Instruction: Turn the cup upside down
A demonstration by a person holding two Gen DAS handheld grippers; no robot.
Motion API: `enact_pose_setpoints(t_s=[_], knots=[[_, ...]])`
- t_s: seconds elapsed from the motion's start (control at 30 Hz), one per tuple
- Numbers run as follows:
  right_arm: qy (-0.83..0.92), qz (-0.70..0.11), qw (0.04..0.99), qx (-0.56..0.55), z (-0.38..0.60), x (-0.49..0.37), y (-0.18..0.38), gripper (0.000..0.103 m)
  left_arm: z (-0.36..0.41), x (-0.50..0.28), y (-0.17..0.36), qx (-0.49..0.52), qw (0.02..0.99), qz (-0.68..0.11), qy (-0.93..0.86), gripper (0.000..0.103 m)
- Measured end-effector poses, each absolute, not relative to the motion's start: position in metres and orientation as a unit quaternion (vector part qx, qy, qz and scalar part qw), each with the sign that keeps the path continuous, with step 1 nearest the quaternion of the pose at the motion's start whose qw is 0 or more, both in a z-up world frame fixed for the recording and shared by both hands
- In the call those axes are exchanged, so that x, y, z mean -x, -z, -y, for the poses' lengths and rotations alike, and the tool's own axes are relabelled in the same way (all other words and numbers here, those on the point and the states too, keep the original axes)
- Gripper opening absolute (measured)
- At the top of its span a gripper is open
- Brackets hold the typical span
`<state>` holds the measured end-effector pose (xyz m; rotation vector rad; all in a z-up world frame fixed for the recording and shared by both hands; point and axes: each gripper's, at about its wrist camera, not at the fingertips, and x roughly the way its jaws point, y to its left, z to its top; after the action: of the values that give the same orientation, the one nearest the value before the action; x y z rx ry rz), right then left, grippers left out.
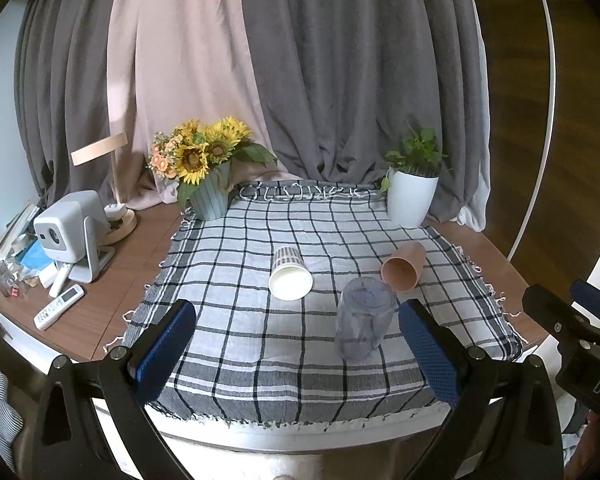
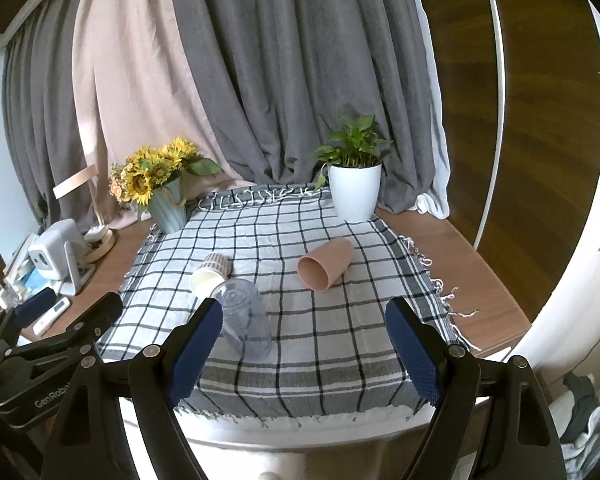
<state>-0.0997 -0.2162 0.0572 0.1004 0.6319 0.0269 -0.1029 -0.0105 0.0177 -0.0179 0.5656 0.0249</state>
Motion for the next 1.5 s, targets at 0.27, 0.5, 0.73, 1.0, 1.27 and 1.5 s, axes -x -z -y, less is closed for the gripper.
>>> enact_pose_setpoints(t_s=[0.27, 0.5, 0.73, 1.0, 1.27, 1.5], knots=[[-0.014, -0.312, 0.949, -0.051, 0.217, 0.1, -0.057, 0.084, 0.012, 0.104, -0.018, 0.009, 0.96, -0.278, -0.011, 0.103], [-0.013, -0.312, 0.949, -0.051, 0.216, 0.102, -0.056, 0.084, 0.011, 0.105, -0.019, 0.006, 0.96, -0.278, -0.012, 0.103], [-0.015, -0.313, 0.948, -0.051, 0.215, 0.102, -0.057, 0.084, 0.01, 0.104, -0.021, 0.007, 0.96, -0.279, -0.011, 0.103], [-0.016, -0.313, 0.948, -0.05, 0.213, 0.103, -0.057, 0.084, 0.01, 0.105, -0.021, 0.006, 0.96, -0.278, -0.011, 0.103], [-0.018, -0.314, 0.948, -0.049, 0.209, 0.105, -0.057, 0.084, 0.011, 0.105, -0.022, 0.006, 0.96, -0.278, -0.012, 0.103], [-0.018, -0.316, 0.947, -0.049, 0.206, 0.105, -0.056, 0.084, 0.011, 0.105, -0.022, 0.005, 0.96, -0.278, -0.012, 0.103]])
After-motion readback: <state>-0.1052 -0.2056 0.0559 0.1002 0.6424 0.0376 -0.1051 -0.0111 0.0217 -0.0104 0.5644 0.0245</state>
